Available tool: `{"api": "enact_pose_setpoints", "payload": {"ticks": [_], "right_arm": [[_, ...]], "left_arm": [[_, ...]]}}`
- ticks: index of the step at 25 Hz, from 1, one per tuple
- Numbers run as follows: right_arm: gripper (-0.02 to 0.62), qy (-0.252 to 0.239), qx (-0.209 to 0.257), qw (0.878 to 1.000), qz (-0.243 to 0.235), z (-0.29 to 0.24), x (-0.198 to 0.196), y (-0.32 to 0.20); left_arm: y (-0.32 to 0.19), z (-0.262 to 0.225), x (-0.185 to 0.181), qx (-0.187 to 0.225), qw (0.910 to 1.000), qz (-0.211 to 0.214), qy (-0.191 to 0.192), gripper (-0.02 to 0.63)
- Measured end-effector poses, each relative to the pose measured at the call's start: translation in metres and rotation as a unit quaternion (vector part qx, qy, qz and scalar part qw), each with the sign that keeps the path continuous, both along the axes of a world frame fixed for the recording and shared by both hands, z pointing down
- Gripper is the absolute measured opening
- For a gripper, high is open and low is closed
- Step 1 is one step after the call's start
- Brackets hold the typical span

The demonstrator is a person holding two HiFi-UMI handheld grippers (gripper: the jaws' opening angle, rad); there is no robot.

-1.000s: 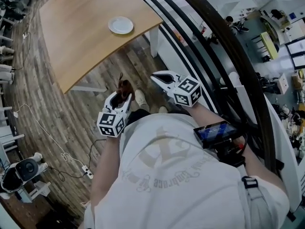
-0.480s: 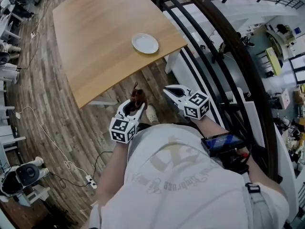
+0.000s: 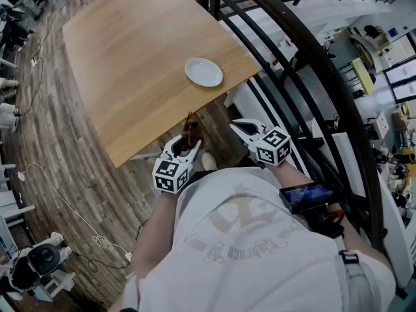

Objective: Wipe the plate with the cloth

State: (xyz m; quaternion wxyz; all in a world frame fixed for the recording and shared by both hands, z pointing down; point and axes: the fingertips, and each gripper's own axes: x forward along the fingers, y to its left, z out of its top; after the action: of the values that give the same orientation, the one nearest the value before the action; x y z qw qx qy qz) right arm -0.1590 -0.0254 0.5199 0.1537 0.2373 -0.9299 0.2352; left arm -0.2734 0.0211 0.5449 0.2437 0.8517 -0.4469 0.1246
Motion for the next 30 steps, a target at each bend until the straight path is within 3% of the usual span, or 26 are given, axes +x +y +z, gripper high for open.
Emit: {"api": "enact_pose_setpoints", "payload": {"ticks": [8,14,30], "right_arm": [[0.014,0.015,-0.002,1.0,0.026,0.001,0.001,-0.035],[0.014,0.002,-0.013,0.999,0.036,0.012,0.007,-0.058],[0.014,-0.016,-0.004,1.0,-0.02,0.022,0.002,-0.19]], "left_arm": [[-0.03,0.003,-0.014,-0.009,0.9999,0.006,0.007,0.169],[-0.05,0.004,-0.004,-0.015,0.9998,0.015,-0.006,0.169],[-0.179,0.004,0.012,-0.029,0.9988,0.002,-0.038,0.17]]}}
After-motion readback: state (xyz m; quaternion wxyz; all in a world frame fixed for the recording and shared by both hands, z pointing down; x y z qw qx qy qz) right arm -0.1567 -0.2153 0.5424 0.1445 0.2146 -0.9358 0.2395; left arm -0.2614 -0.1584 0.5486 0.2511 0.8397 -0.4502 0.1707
